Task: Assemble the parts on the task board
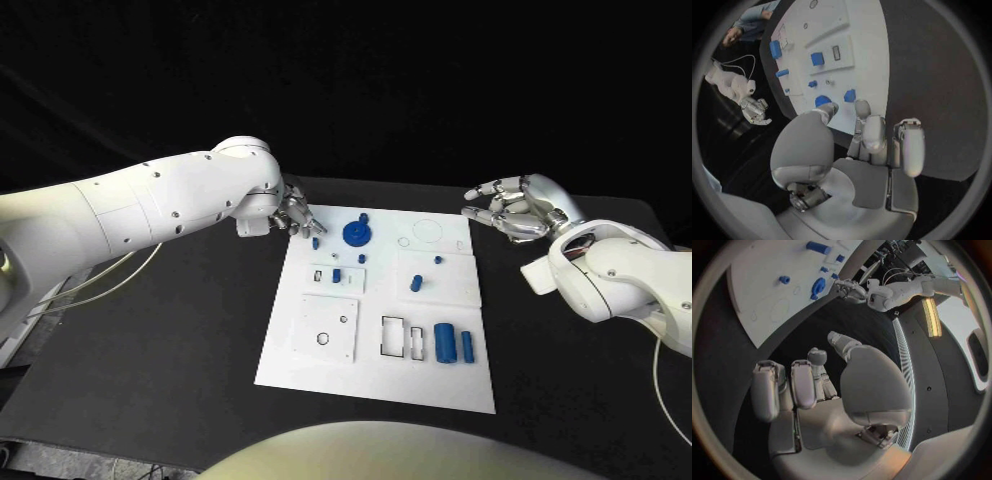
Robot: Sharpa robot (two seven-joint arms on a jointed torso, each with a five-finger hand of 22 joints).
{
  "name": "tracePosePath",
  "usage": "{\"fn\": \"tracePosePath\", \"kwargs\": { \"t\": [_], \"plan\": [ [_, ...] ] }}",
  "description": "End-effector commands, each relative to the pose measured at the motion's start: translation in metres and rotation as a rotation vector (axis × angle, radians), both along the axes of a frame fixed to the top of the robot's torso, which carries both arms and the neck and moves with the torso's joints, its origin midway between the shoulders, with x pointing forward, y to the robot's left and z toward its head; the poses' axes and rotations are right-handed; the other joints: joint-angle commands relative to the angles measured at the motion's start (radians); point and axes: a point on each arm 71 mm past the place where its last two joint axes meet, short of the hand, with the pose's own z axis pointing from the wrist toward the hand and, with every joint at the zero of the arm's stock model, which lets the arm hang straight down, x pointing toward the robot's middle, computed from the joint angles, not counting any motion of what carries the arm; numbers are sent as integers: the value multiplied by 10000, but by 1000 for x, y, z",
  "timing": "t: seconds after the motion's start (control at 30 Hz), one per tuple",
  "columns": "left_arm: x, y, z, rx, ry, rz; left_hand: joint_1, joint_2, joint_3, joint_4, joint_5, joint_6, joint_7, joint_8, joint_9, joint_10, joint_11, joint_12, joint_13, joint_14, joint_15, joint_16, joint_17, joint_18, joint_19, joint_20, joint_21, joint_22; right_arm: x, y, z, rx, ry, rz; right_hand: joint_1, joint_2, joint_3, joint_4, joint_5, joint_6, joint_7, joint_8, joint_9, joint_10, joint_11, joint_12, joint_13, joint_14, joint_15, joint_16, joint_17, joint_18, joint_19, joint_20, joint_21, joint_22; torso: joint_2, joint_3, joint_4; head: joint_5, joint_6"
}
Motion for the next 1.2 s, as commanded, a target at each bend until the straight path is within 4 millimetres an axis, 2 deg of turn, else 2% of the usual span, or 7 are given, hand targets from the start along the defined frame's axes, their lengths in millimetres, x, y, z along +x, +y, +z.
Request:
{"fn": "tracePosePath", "kwargs": {
  "t": [0.03, 0.27, 0.53, 1.0, 1.03, 1.17, 1.2],
  "plan": [
    [-2, -3, -2, 54, 308, -209, 51, 51, -30, -23, 11, 92, 1, 76, -16, 50, -29, 50, 6, -13, -42, 24, -7, 96, 145, -22, 64, 936, 0, 1, -1, -20, 29, 107, -110, 11, -5, 81, 34, -41, -2, 46, -13, -49, -27, -6, 11, 142, 13, -47, 2, 137, -83, -1, -64, 1183, 0, 2, -14, 1, 10],
    [-2, -3, -3, 71, 379, -247, 318, 241, 80, -33, 72, 124, -33, 158, -25, 66, -61, 75, -1, -12, -70, 23, -10, 91, 158, -50, 77, 964, 0, 2, -1, -21, 36, 108, -132, 16, -25, 111, 52, -38, -4, 55, -14, -40, -29, 6, 18, 145, 12, -48, 7, 138, -85, -2, -73, 1179, 5, 8, -11, -9, 14],
    [-3, -4, -7, 65, 478, -282, 461, 308, 148, -41, 89, 125, -47, 193, -30, 77, -74, 94, 8, -10, -81, 24, -9, 91, 157, -60, 76, 966, -1, 2, -1, -17, 37, 116, -133, 22, -28, 118, 59, -38, -5, 57, -15, -42, -30, 3, 13, 145, 11, -51, 4, 137, -83, -2, -71, 1181, 13, -4, -12, -24, -3],
    [-3, -6, -9, -120, 419, -195, 705, 475, 294, -47, 68, 150, -78, 291, -20, 109, -102, 130, 17, -9, -104, 21, -14, 83, 177, -80, 96, 1007, 0, 2, -1, -22, 44, 105, -133, 28, -30, 126, 67, -37, -6, 60, -15, -39, -31, 8, 16, 145, 11, -55, 1, 137, -82, -2, -71, 1182, 4, 3, -4, -43, -54],
    [-3, -6, -9, -150, 406, -182, 744, 503, 317, -53, 64, 155, -86, 308, -16, 107, -107, 125, 5, -7, -108, 26, -8, 82, 178, -83, 97, 1010, 0, 2, -1, -24, 46, 103, -133, 28, -30, 126, 67, -37, -6, 60, -15, -39, -31, 8, 16, 145, 11, -55, 1, 137, -82, -2, -71, 1182, 3, 4, -4, -39, -55],
    [-2, -7, -9, -462, 348, -44, 1375, 862, 765, -211, 65, 157, -180, 525, 91, 146, -190, 164, 25, -5, -179, 21, -15, 81, 184, -131, 102, 1027, 0, 2, -1, -29, 53, 97, -133, 28, -30, 126, 67, -37, -6, 60, -15, -39, -31, 8, 16, 145, 11, -55, 1, 137, -82, -2, -71, 1182, 2, 3, -4, -37, -63],
    [-2, -7, -9, -619, 335, 19, 1885, 991, 1464, -455, 41, 30, -209, 775, 284, 189, -231, 186, 40, -3, -217, 15, -20, 68, 214, -177, 133, 1088, 0, 1, -1, -31, 58, 97, -133, 28, -30, 126, 67, -37, -6, 60, -15, -39, -31, 8, 16, 145, 11, -55, 1, 137, -82, -2, -71, 1182, 2, 3, -8, -32, -52]
  ]
}}
